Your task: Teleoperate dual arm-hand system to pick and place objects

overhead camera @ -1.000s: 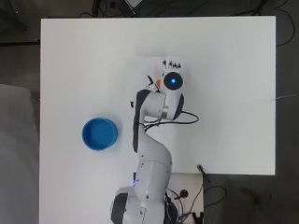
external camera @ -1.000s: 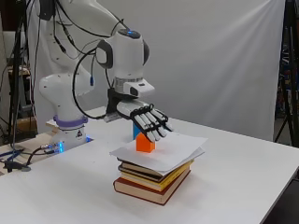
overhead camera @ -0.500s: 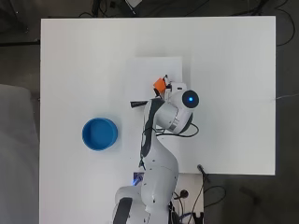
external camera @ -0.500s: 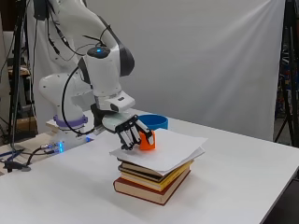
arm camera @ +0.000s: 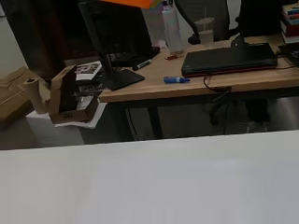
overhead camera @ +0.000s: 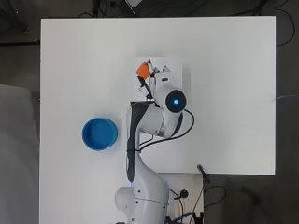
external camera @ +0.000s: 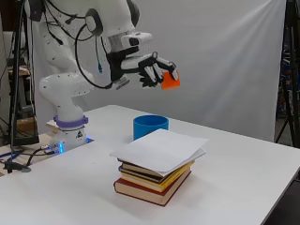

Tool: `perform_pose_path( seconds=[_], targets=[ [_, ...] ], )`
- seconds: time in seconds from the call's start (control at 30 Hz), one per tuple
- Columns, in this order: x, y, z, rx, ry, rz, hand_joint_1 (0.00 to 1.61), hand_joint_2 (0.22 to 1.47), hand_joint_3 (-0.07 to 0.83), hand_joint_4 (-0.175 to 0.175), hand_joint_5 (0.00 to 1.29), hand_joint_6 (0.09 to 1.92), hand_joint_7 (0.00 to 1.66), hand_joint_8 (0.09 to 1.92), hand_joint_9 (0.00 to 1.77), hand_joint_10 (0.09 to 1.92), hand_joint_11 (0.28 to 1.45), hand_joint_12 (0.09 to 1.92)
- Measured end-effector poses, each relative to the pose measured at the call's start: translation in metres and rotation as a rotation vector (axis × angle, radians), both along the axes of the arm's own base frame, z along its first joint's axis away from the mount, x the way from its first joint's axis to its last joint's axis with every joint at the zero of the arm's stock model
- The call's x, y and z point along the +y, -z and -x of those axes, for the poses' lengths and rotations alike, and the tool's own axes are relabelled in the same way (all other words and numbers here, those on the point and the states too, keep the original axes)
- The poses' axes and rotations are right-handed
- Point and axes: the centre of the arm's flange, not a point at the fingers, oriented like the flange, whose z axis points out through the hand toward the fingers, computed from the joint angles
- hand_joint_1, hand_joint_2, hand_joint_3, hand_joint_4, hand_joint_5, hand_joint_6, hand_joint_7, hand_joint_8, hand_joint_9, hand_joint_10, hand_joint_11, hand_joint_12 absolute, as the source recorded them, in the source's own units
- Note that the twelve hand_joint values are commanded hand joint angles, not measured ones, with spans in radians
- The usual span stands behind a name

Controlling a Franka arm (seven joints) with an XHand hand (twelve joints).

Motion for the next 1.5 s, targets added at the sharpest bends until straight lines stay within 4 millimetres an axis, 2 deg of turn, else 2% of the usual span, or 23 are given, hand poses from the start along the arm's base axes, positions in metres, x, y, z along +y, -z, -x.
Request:
perform_pose_path(
  seconds=[0.13,0.27,0.37,0.47,0.6,0.8,1.03,1.3,1.5],
  targets=[
    [0.036,-0.022,0.017,0.003,-0.086,0.054,0.9,1.24,0.0,0.175,0.73,1.36,1.26,1.92,1.56,1.91,1.19,1.85],
    [0.078,-0.023,0.048,-0.004,-0.181,0.084,0.92,1.23,-0.003,0.175,0.76,1.33,1.26,1.92,1.56,1.91,1.21,1.86],
    [0.107,-0.01,0.071,0.012,-0.275,0.086,0.93,1.22,-0.002,0.175,0.77,1.31,1.24,1.92,1.55,1.92,1.2,1.86],
    [0.139,0.003,0.082,0.056,-0.371,0.084,0.92,1.22,0.0,0.175,0.76,1.32,1.14,1.92,1.5,1.92,1.2,1.86],
    [0.165,0.029,0.094,0.119,-0.421,0.068,0.92,1.23,0.001,0.175,0.76,1.34,1.11,1.92,1.48,1.92,1.21,1.88],
    [0.181,0.079,0.101,0.212,-0.456,0.023,0.9,1.25,0.003,0.175,0.72,1.39,1.06,1.92,1.43,1.92,1.19,1.91],
    [0.176,0.123,0.123,0.296,-0.423,-0.027,0.89,1.25,0.002,0.175,0.71,1.41,1.03,1.92,1.39,1.92,1.16,1.92],
    [0.177,0.145,0.142,0.33,-0.456,-0.092,0.89,1.25,0.0,0.175,0.72,1.41,1.01,1.92,1.36,1.92,1.13,1.92],
    [0.195,0.151,0.163,0.342,-0.53,-0.108,0.9,1.25,-0.001,0.175,0.73,1.39,0.95,1.92,1.31,1.92,1.12,1.92]
  ],
)
